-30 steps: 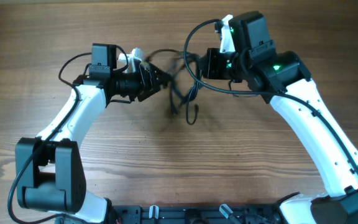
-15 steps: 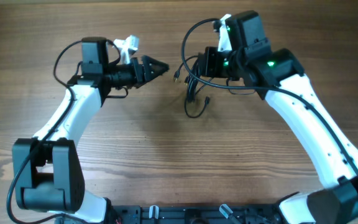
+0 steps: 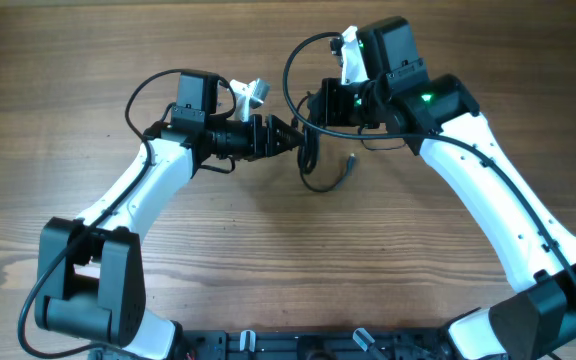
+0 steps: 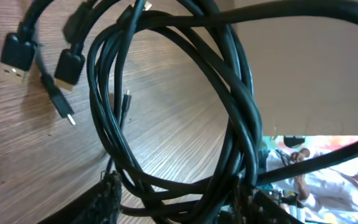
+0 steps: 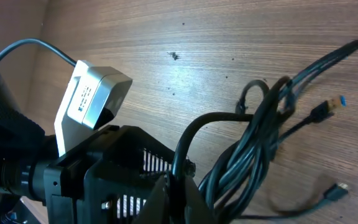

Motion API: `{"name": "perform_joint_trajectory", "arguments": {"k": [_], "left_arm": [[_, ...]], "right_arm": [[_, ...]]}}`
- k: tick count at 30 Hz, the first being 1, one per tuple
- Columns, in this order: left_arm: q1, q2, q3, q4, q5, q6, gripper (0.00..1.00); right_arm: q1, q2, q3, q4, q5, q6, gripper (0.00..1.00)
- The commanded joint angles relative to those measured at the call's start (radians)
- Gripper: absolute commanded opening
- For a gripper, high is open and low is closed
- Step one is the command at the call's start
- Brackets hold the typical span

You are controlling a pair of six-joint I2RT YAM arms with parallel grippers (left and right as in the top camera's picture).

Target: Untangle cables

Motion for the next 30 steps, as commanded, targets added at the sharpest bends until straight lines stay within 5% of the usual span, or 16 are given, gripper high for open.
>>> {"name": "perform_joint_trajectory", "arguments": {"k": [1,22,30], "left_arm": [[-0.004,-0.003,0.002,-0.003,-0.016,0.035,0.55],[-0.121,-0.002,0.002,0.006,-0.002,0.153,0.42],[-0.122,-0.001,0.002,0.072,-0.190,-0.019,0.52]], "right_arm": [[-0.001,0.001,0.001,0.010,-0.036,-0.018,0.04],[-0.001,0.001,0.001,0.014,-0.096,-0.018,0.04],[-0.001,0.001,0.001,0.019,-0.130,-0.017,0.04]]}}
